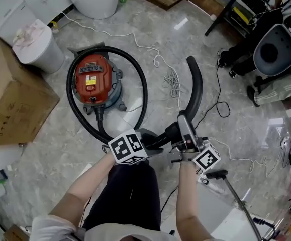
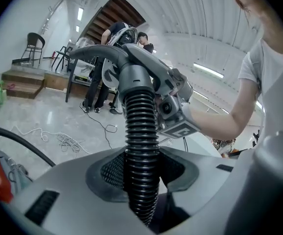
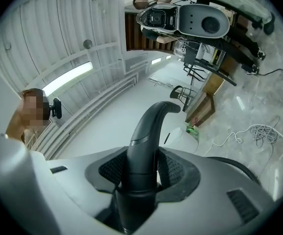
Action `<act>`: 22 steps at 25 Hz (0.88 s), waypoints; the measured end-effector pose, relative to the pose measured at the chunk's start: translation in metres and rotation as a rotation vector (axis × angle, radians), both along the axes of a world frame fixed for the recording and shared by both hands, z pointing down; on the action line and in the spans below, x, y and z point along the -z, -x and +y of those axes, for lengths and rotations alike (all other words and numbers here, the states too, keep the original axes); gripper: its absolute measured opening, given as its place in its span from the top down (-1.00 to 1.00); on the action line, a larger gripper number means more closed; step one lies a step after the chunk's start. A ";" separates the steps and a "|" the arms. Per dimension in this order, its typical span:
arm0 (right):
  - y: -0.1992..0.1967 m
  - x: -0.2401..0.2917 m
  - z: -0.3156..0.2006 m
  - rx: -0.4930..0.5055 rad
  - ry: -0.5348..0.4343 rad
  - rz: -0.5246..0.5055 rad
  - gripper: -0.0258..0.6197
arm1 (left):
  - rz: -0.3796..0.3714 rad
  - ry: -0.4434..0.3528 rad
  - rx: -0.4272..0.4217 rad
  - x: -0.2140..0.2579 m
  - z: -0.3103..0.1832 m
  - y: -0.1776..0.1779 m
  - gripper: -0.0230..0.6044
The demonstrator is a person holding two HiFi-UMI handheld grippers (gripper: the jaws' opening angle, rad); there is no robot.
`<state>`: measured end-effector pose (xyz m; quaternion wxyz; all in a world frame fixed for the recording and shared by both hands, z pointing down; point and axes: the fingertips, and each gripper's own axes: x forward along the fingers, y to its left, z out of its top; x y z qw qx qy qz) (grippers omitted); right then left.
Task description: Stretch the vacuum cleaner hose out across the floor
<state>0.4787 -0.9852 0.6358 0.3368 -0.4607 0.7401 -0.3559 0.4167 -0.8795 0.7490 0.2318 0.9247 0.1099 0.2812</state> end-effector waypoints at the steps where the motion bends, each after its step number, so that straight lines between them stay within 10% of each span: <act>1: 0.004 0.012 0.000 0.004 -0.001 0.008 0.34 | 0.001 0.003 0.008 0.012 0.001 0.003 0.38; 22: 0.084 0.213 0.017 0.031 -0.037 -0.018 0.34 | 0.045 -0.080 0.053 0.207 0.017 0.076 0.43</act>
